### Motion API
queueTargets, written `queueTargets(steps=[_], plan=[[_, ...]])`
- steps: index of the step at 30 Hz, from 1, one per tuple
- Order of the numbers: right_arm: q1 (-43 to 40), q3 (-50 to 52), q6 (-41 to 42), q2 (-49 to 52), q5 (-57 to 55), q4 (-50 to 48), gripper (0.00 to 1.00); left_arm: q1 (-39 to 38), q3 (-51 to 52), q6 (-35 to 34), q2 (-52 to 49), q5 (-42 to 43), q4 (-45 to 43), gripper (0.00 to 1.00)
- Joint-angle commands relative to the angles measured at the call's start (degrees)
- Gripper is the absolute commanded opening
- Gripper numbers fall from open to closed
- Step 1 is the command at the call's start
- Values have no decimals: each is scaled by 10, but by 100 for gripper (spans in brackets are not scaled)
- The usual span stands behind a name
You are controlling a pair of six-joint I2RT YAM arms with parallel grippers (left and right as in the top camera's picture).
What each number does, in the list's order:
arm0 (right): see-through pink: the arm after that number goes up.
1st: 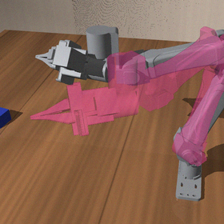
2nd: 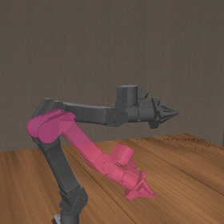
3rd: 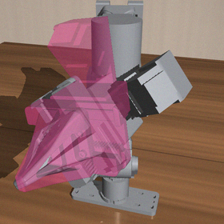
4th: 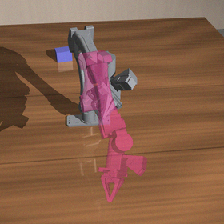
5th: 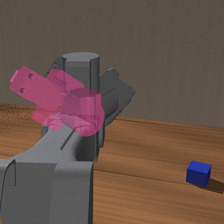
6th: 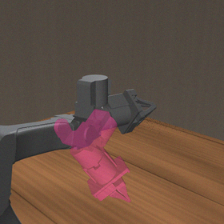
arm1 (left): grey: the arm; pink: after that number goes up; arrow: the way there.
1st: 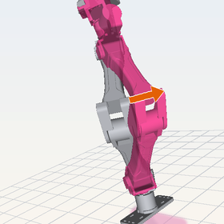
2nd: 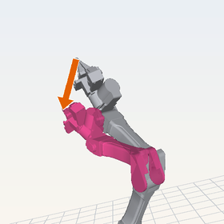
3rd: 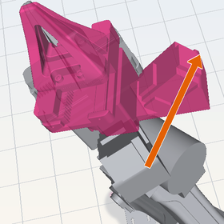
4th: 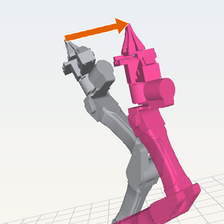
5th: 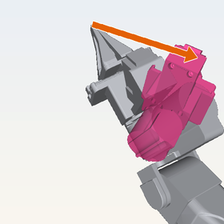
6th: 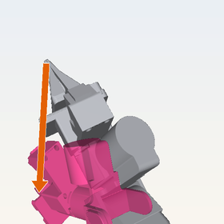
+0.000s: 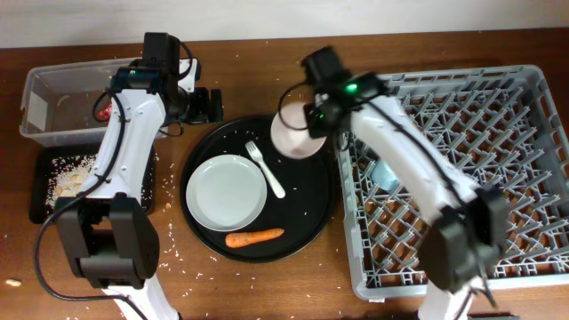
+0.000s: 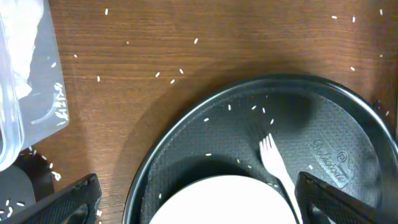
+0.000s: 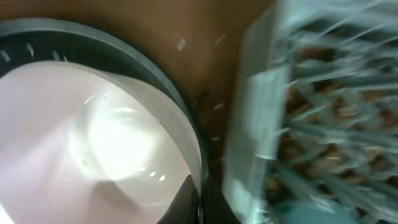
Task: Sort waste into correct bins and load items into the dishwasher rack
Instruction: 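Carry the pink bowl into the dish rack with the right gripper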
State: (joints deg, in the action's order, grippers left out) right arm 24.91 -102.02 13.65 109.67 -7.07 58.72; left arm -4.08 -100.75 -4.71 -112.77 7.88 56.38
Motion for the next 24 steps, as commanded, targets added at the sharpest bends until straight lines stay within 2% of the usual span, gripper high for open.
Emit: queueTargets(steps=[1,2,5,7,9,11,13,16,18,20,24], plan=[[-10,-15,-1,-70,-119,16,4,3,-4,5,-2,-4,-1,99],[-13,-15,-1,-85,-179,23,4,3,-4,5,-2,-4,-1,99],[-25,-13,-1,-96,-482,41,4,3,-4,5,-2,-4,-1,99],[-36,-13,-1,-88,-569,39,4,3,-4,5,-2,-4,-1,99],[-59,-13,-1,-76,-592,36,4,3,-4,5,-2,-4,-1,99],[-86,-13,-35,-65,-592,15,4,3,-4,5,-2,-4,-1,99],[-104,-13,-105,-47,-592,-29,4,3,-4,5,-2,-4,-1,99],[-104,-13,-278,-2,-606,-116,4,3,-4,5,-2,-4,-1,99],[-100,-13,-336,21,-614,-159,4,3,-4,5,-2,-4,-1,99],[-99,-13,-362,42,-613,-183,4,3,-4,5,-2,-4,-1,99],[-95,-9,-361,70,-589,-182,4,3,-4,5,-2,-4,-1,99]])
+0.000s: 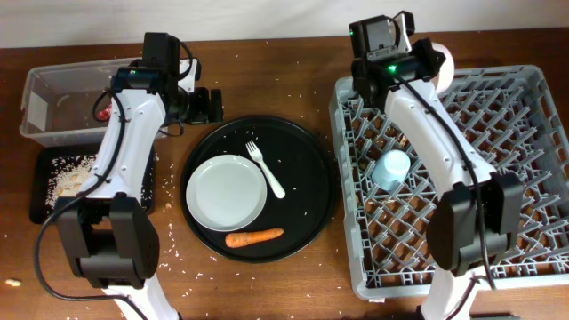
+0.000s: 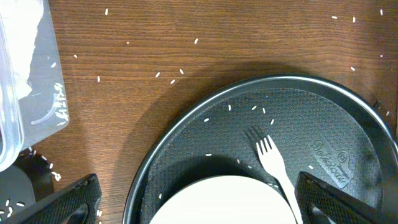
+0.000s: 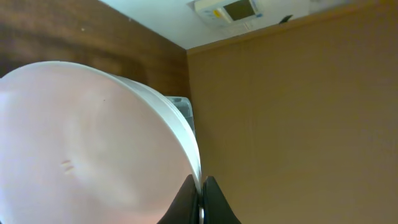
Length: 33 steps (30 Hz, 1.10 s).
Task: Sort waste into correct bins and load items into the dishwasher rack
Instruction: 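Carry the pink bowl into the dish rack with the right gripper, then reach the right gripper to the white plate and grasp its edge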
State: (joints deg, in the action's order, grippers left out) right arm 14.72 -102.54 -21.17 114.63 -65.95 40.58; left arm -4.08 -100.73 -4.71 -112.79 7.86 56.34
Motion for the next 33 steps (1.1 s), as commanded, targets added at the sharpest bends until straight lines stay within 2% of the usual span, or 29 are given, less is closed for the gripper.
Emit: queueTargets(steps=[1,7,12,19,20,22,23,24,25,26,29,33], plan=[[10,-1,-13,30,-1,1,4,3,-5,5,-2,-4,-1,99],[30,8,-10,85,-3,0,4,3,-5,5,-2,-4,-1,99],[38,8,-9,86,-3,7,4,3,-5,5,-2,-4,-1,99],[67,8,-9,86,12,75,5,3,-5,5,-2,-4,-1,99],[75,8,-9,86,12,81,19,3,-5,5,-2,-4,-1,99],[82,8,-9,86,12,88,33,3,-5,5,-2,-4,-1,99],[86,8,-9,86,12,92,49,3,-5,5,-2,-4,-1,99],[89,7,-9,86,12,96,73,3,-5,5,-2,-4,-1,99],[92,7,-9,86,12,98,88,3,-5,5,-2,-4,-1,99],[94,7,-8,85,12,98,96,3,-5,5,-2,-4,-1,99],[97,1,32,77,12,98,99,3,-5,5,-2,-4,-1,99],[97,-21,51,27,96,100,99,3,-5,5,-2,-4,-1,99]])
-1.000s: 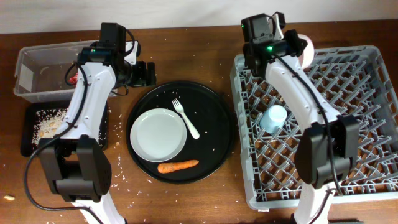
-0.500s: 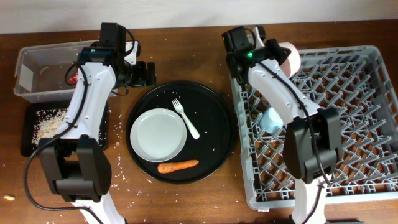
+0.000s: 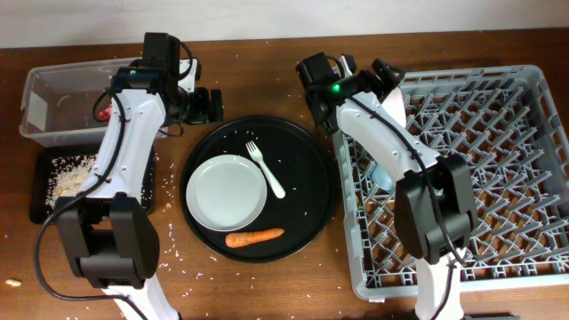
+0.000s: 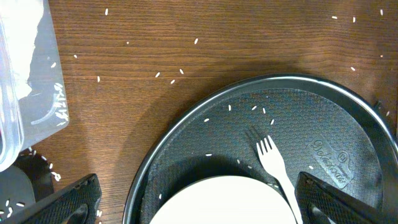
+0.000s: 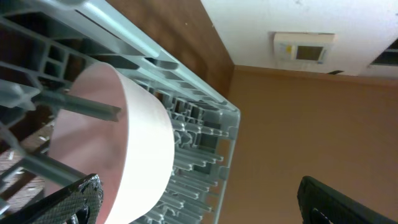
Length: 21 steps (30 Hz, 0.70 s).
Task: Sort waste into correct bins and load items into the dishwasher rack
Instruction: 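Reach the right gripper to the white plate and grasp its edge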
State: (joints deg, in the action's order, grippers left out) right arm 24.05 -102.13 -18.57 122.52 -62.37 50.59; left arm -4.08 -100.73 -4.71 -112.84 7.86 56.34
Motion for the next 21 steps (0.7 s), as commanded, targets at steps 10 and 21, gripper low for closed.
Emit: queueTargets(steps=[10,21], plan=[[15,-40,101,-170,492,111,98,3,-5,5,-1,-4,-1,99],[15,-38,305,-125,757,122,92,3,-5,5,-1,2,-1,99]])
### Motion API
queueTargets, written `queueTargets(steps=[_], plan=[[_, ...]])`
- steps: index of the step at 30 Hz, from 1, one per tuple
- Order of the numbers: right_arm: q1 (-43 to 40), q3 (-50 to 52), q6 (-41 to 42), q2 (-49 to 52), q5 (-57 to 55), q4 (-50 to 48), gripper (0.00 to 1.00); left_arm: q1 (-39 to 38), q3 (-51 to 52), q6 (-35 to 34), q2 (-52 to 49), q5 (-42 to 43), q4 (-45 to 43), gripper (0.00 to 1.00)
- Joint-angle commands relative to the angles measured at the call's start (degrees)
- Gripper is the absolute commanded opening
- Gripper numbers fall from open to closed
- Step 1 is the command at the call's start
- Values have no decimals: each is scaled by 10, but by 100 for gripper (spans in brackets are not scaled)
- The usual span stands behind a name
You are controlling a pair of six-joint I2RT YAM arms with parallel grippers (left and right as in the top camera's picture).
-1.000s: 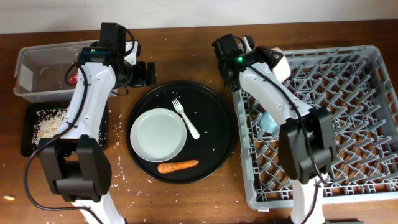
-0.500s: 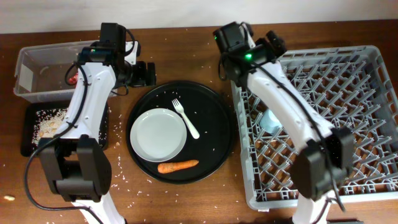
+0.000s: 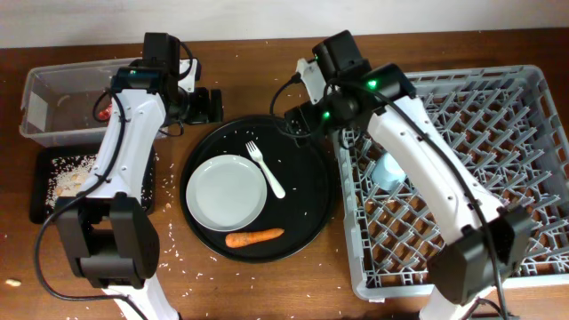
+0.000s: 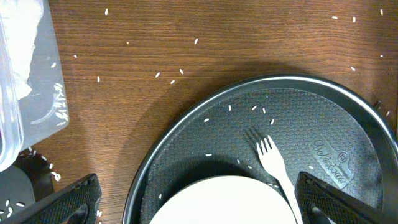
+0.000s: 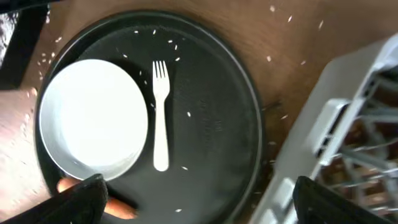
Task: Sort waste into correct bins and load items into the dishwasher rack
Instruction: 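Reach the right gripper to the white plate and grasp its edge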
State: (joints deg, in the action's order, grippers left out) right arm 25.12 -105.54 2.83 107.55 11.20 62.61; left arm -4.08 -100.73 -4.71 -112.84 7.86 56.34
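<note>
A white plate (image 3: 227,191), a white fork (image 3: 265,169) and a carrot (image 3: 254,237) lie on the round black tray (image 3: 307,209). My right gripper (image 3: 302,120) hangs open and empty over the tray's back right edge. Its wrist view looks down on the plate (image 5: 93,118), fork (image 5: 160,118), a sliver of carrot (image 5: 118,208) and the grey rack's corner (image 5: 348,124). My left gripper (image 3: 206,105) stands open and empty at the tray's back left, seeing the fork (image 4: 273,162) and plate (image 4: 224,202). The bowl is hidden under my right arm.
The grey dishwasher rack (image 3: 498,222) fills the right side and holds a pale blue cup (image 3: 388,171). A clear bin (image 3: 62,102) stands at the back left, with a black tray of rice (image 3: 62,178) in front of it. Rice grains are scattered on the wooden table.
My right gripper was open in the rack's back left corner beside the bowl. It has now moved left to the tray's back right edge, still open and empty. The left arm has not moved.
My right gripper was first shut on the pale bowl at the tray's back right. Then it held the bowl above the rack's back left corner. Later it was open, with the bowl standing on edge between the tines. Now it is over the tray.
</note>
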Motion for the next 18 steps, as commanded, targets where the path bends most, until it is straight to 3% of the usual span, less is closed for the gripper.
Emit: queueTargets(steps=[1,7,10,14,18], plan=[[7,-4,116,32,22,5,89,1,-5,5,-1,3,-1,99],[11,-4,138,34,17,-8,89,-3,-5,5,-1,31,15,99],[2,-4,138,34,17,-8,89,-3,-5,5,-1,30,79,84],[5,-3,150,34,18,-4,88,-2,-5,5,13,40,128,79],[50,45,209,35,21,-49,73,17,-22,-57,58,39,109,77]])
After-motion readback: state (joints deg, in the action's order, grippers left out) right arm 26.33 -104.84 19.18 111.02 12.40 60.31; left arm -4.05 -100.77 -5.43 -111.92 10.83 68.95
